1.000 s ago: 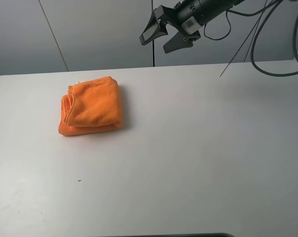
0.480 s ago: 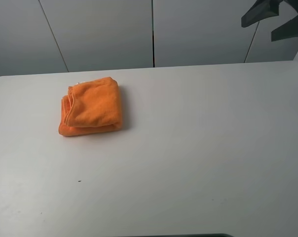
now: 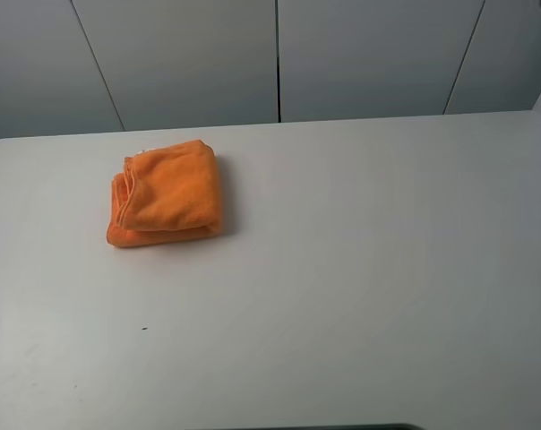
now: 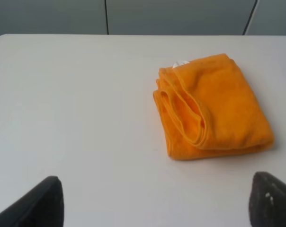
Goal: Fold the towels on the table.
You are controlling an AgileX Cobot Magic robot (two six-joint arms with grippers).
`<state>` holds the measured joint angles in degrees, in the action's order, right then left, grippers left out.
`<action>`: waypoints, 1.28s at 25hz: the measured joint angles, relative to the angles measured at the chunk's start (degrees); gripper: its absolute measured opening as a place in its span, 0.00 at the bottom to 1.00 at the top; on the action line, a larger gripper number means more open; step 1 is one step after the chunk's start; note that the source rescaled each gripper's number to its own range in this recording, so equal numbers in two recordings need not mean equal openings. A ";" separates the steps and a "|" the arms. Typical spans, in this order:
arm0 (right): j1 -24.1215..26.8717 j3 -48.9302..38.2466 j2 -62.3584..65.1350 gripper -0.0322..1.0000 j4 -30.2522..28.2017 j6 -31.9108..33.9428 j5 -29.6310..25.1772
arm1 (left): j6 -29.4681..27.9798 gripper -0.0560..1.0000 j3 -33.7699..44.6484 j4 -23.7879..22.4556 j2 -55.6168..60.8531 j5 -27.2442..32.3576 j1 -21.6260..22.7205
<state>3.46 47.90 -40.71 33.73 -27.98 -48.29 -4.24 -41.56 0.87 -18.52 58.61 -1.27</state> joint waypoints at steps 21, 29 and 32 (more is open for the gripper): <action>-2.38 -18.04 40.55 1.00 -23.70 13.65 -14.73 | 4.24 1.00 11.21 -0.18 18.08 3.44 0.10; -2.87 -18.43 40.65 1.00 -25.73 18.45 -14.86 | 4.24 1.00 12.23 1.21 18.52 3.55 0.10; -2.87 -18.43 40.74 1.00 -25.73 18.82 -14.86 | 4.24 1.00 12.23 1.33 18.52 3.55 0.10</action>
<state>0.59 29.47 0.03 8.01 -9.16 -63.15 0.00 -29.33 2.20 0.00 62.16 -1.18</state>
